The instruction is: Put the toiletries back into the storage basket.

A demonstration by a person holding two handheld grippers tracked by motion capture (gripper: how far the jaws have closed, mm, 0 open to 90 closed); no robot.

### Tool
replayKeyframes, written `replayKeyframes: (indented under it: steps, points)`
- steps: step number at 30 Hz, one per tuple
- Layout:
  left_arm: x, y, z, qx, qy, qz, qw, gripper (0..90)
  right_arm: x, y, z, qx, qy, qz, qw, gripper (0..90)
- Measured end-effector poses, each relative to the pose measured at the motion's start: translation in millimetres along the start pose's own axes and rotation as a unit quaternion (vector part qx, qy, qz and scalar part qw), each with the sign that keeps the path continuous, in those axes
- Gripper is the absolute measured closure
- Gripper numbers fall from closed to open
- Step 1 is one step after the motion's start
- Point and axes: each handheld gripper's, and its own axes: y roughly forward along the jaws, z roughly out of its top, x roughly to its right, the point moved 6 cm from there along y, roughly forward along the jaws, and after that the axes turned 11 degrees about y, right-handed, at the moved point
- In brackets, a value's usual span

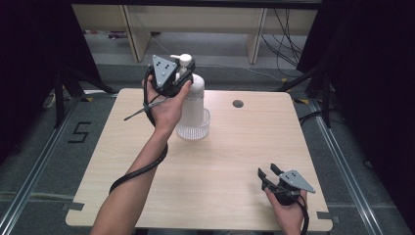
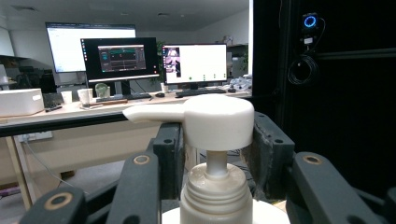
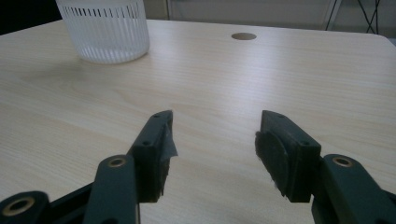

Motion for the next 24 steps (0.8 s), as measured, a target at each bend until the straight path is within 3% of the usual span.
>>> replayKeyframes:
  steps: [14,16,17,24]
  points:
    - [2.0,10.5,-1.1,-0.004,-0.003,-0.004,1.0000,59.2,0.3,0.1,0.0,-0.001,0.001,-0.002,1.0000,45.7]
    - [1.8,13.3,-3.1,-0.008,-0.002,-0.004,1.0000,59.2,0.1,-1.2,-0.6,-0.012,0.004,-0.002,0.9999,45.7]
    - [2.0,14.8,-4.0,-0.009,-0.001,-0.004,0.9999,59.2,2.9,-1.6,0.7,-0.007,-0.010,-0.009,0.9999,45.7]
    - [1.2,20.0,-6.5,-0.012,-0.002,-0.005,0.9999,59.2,2.6,-1.6,0.7,-0.006,-0.009,-0.009,0.9999,45.7]
